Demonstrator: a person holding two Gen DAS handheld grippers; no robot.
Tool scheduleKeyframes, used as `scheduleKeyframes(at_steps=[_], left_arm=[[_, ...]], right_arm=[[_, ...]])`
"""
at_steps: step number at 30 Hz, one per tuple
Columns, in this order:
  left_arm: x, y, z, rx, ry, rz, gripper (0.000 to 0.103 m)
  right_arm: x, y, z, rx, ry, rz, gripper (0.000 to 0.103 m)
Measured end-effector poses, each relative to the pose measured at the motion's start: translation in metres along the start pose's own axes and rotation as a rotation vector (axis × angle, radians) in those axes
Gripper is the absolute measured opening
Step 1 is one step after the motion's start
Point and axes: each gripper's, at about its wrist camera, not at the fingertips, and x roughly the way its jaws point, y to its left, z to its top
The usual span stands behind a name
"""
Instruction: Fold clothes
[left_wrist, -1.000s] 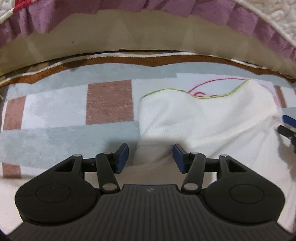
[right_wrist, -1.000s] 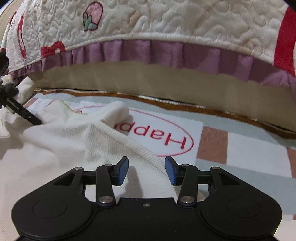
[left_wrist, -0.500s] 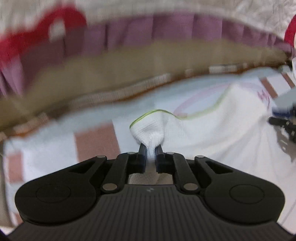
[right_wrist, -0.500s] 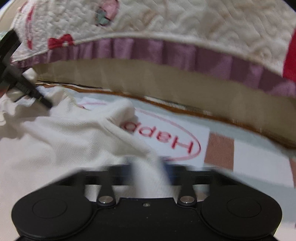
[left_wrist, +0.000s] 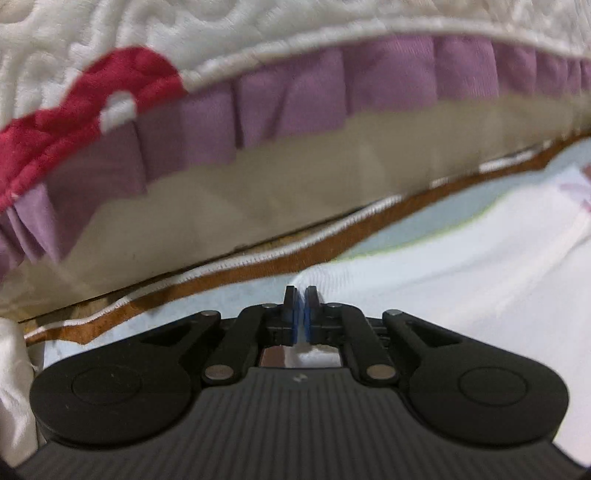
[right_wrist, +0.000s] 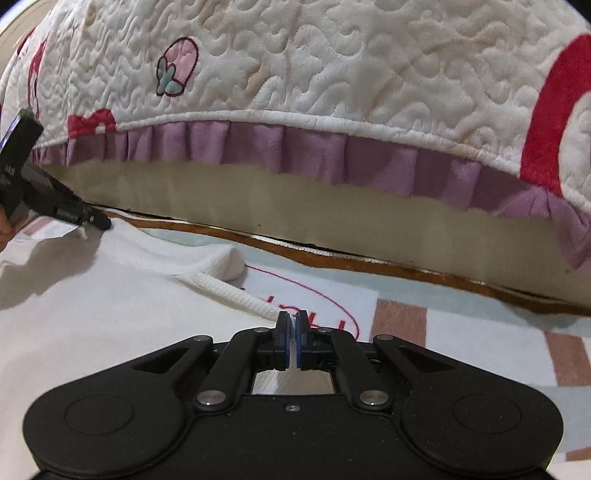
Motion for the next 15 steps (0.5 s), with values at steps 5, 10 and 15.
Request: scheduleKeyframes(at_steps=[5,10,15], left_arm=[[-0.003,0.003,0.009,0.004,0.048,0.045,0.01],[-0.021,0.007,0.019,-0.074,0.173,-0.037,0.021],[-0.044,0.006,0.025,-0.119,0.244,-0.091,0.035]], right_arm=[[0.001,-0.015,-0.001,0.07,0.047,-0.045,0.0],[0.002,-0.034,0.0,0.229,0.086,0.027,0.01],[-0.006,-0.034,0.003,0.28,0.101,0.083,0.05]])
